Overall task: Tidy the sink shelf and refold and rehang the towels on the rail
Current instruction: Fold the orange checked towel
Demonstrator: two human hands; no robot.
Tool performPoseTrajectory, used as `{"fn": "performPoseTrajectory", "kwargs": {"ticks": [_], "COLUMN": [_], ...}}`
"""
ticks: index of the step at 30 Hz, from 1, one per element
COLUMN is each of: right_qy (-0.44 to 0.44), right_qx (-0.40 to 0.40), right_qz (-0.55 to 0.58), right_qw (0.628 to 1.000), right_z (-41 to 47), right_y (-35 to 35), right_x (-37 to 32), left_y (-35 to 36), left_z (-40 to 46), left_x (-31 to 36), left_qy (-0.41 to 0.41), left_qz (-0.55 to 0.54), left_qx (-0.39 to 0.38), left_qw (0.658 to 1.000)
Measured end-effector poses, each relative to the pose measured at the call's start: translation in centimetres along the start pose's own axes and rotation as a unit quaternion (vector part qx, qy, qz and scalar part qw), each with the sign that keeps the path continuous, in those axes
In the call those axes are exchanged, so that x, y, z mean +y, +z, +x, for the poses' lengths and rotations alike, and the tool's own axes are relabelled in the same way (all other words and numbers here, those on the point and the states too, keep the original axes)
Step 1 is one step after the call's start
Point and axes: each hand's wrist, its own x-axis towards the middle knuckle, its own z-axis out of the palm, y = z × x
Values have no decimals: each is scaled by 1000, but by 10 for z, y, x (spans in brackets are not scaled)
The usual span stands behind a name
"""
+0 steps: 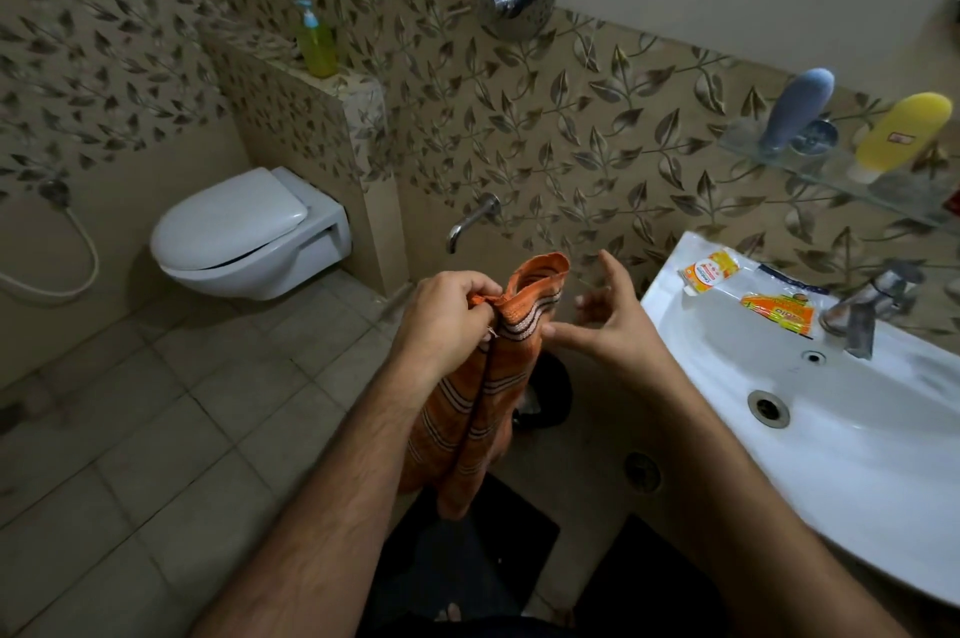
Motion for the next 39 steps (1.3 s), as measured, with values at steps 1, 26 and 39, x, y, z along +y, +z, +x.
{"fn": "performPoseTrajectory", "kwargs": {"ticks": [1,26,39], "right_qy": [6,-24,76], "right_qx": [-11,-158,173], "right_qz": [24,106,319], "right_qw": [1000,981,929], "right_z": [6,23,8], "right_y": [-3,-17,-13], "right_x": [2,-11,-27], "left_y": [-3,-20,-22], "left_z": [1,9,21], "left_x": [0,-21,-44], "left_qy": [6,-1,-83], "left_qz": [10,-10,-155], "left_qx": [-8,-100,43], "left_qw": [1000,995,984]}}
